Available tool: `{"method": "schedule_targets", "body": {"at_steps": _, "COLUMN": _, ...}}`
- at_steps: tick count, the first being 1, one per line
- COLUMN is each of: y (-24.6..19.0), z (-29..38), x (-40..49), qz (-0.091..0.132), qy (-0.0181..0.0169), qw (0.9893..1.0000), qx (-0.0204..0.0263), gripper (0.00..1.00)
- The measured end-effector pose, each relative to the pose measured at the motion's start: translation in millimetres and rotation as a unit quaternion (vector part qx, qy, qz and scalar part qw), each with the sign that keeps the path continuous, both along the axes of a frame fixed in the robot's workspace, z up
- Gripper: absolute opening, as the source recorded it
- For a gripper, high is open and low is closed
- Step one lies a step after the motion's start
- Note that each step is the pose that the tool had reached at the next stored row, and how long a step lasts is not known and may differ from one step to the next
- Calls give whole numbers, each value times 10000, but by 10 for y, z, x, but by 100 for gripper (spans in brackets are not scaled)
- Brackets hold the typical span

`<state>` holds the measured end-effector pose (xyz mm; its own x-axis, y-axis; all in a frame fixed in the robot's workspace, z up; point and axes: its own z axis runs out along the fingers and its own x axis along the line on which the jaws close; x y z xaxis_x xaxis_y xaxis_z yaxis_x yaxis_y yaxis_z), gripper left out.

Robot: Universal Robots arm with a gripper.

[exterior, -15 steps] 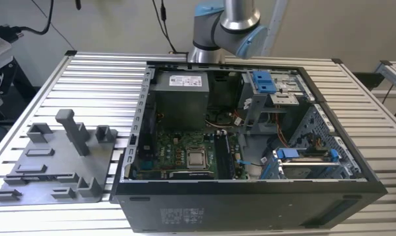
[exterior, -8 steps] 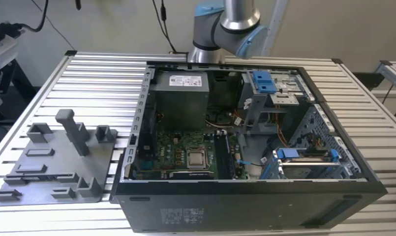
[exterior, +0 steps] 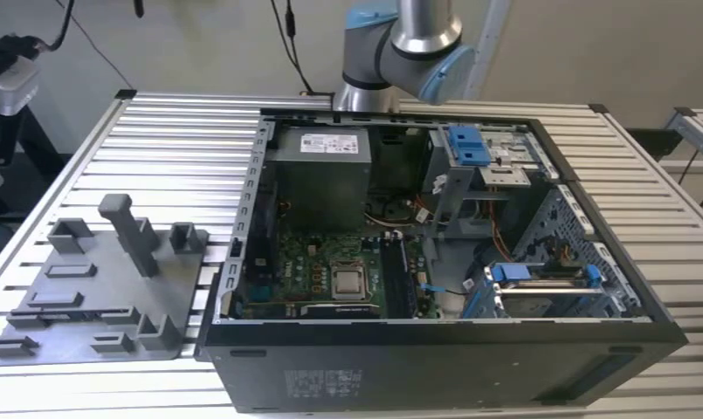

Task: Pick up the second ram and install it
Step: 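Pick up the second ram and move it above second insertion slot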

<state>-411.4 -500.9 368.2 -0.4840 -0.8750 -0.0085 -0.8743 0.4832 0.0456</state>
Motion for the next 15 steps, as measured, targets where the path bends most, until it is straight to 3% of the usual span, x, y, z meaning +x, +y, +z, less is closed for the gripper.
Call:
{"method": "schedule_targets", "body": {"at_steps": 4, "y": 0, "z": -4, "x": 0, "qz": 366, "qy": 0, "qw": 9993, "qx": 0, "gripper": 11}}
{"method": "schedule_targets", "body": {"at_steps": 7, "y": 0, "z": -7, "x": 0, "qz": 634, "qy": 0, "qw": 9980, "qx": 0, "gripper": 11}}
{"method": "schedule_targets", "body": {"at_steps": 11, "y": 0, "z": -11, "x": 0, "qz": 1002, "qy": 0, "qw": 9950, "qx": 0, "gripper": 11}}
{"method": "schedule_targets", "body": {"at_steps": 15, "y": 0, "z": -14, "x": 0, "qz": 1362, "qy": -4, "qw": 9907, "qx": 0, "gripper": 11}}
